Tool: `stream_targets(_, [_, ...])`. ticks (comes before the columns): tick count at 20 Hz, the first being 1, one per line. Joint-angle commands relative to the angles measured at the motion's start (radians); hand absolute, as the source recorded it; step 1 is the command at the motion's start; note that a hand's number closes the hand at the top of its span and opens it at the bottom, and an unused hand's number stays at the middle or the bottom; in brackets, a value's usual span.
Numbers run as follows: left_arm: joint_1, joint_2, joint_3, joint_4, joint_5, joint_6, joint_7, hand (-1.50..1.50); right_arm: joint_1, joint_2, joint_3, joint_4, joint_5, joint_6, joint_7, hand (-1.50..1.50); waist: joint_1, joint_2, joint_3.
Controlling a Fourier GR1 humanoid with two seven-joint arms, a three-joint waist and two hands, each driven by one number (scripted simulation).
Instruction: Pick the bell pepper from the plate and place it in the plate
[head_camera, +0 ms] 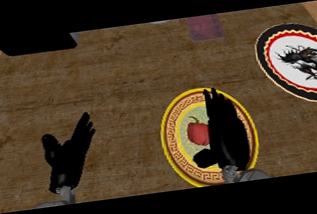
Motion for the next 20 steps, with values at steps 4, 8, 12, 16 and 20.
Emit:
stream_targets(4, [0.035,-0.036,0.004,0.003,-0.03,0.003,-0.03,0.0,-0.004,0.002,-0.046,0.1,-0.02,-0.019,-0.071,-1.5,0.0,0.0,0.0])
stream_targets(8, [0.014,-0.006,0.028,-0.012,-0.005,-0.033,-0.008,0.0,-0.071,0.004,-0.008,0.207,-0.031,0.047,-0.087,1.5,0.004,0.0,0.0])
stream_targets(12, [0.013,-0.044,-0.01,-0.067,-0.056,0.026,0.049,0.0,-0.174,0.006,0.008,0.291,0.007,-0.021,-0.048,1.5,0.005,0.001,0.0])
stream_targets(16, [-0.009,0.0,0.05,-0.059,-0.013,-0.038,0.075,0.0,-0.068,0.006,0.012,0.179,0.079,0.014,-0.082,1.5,0.0,0.0,0.0])
stream_targets(20, [0.006,-0.034,0.024,-0.013,-0.047,-0.018,0.028,0.0,-0.005,-0.078,0.032,0.04,0.086,0.044,-0.154,1.5,-0.005,-0.001,0.0])
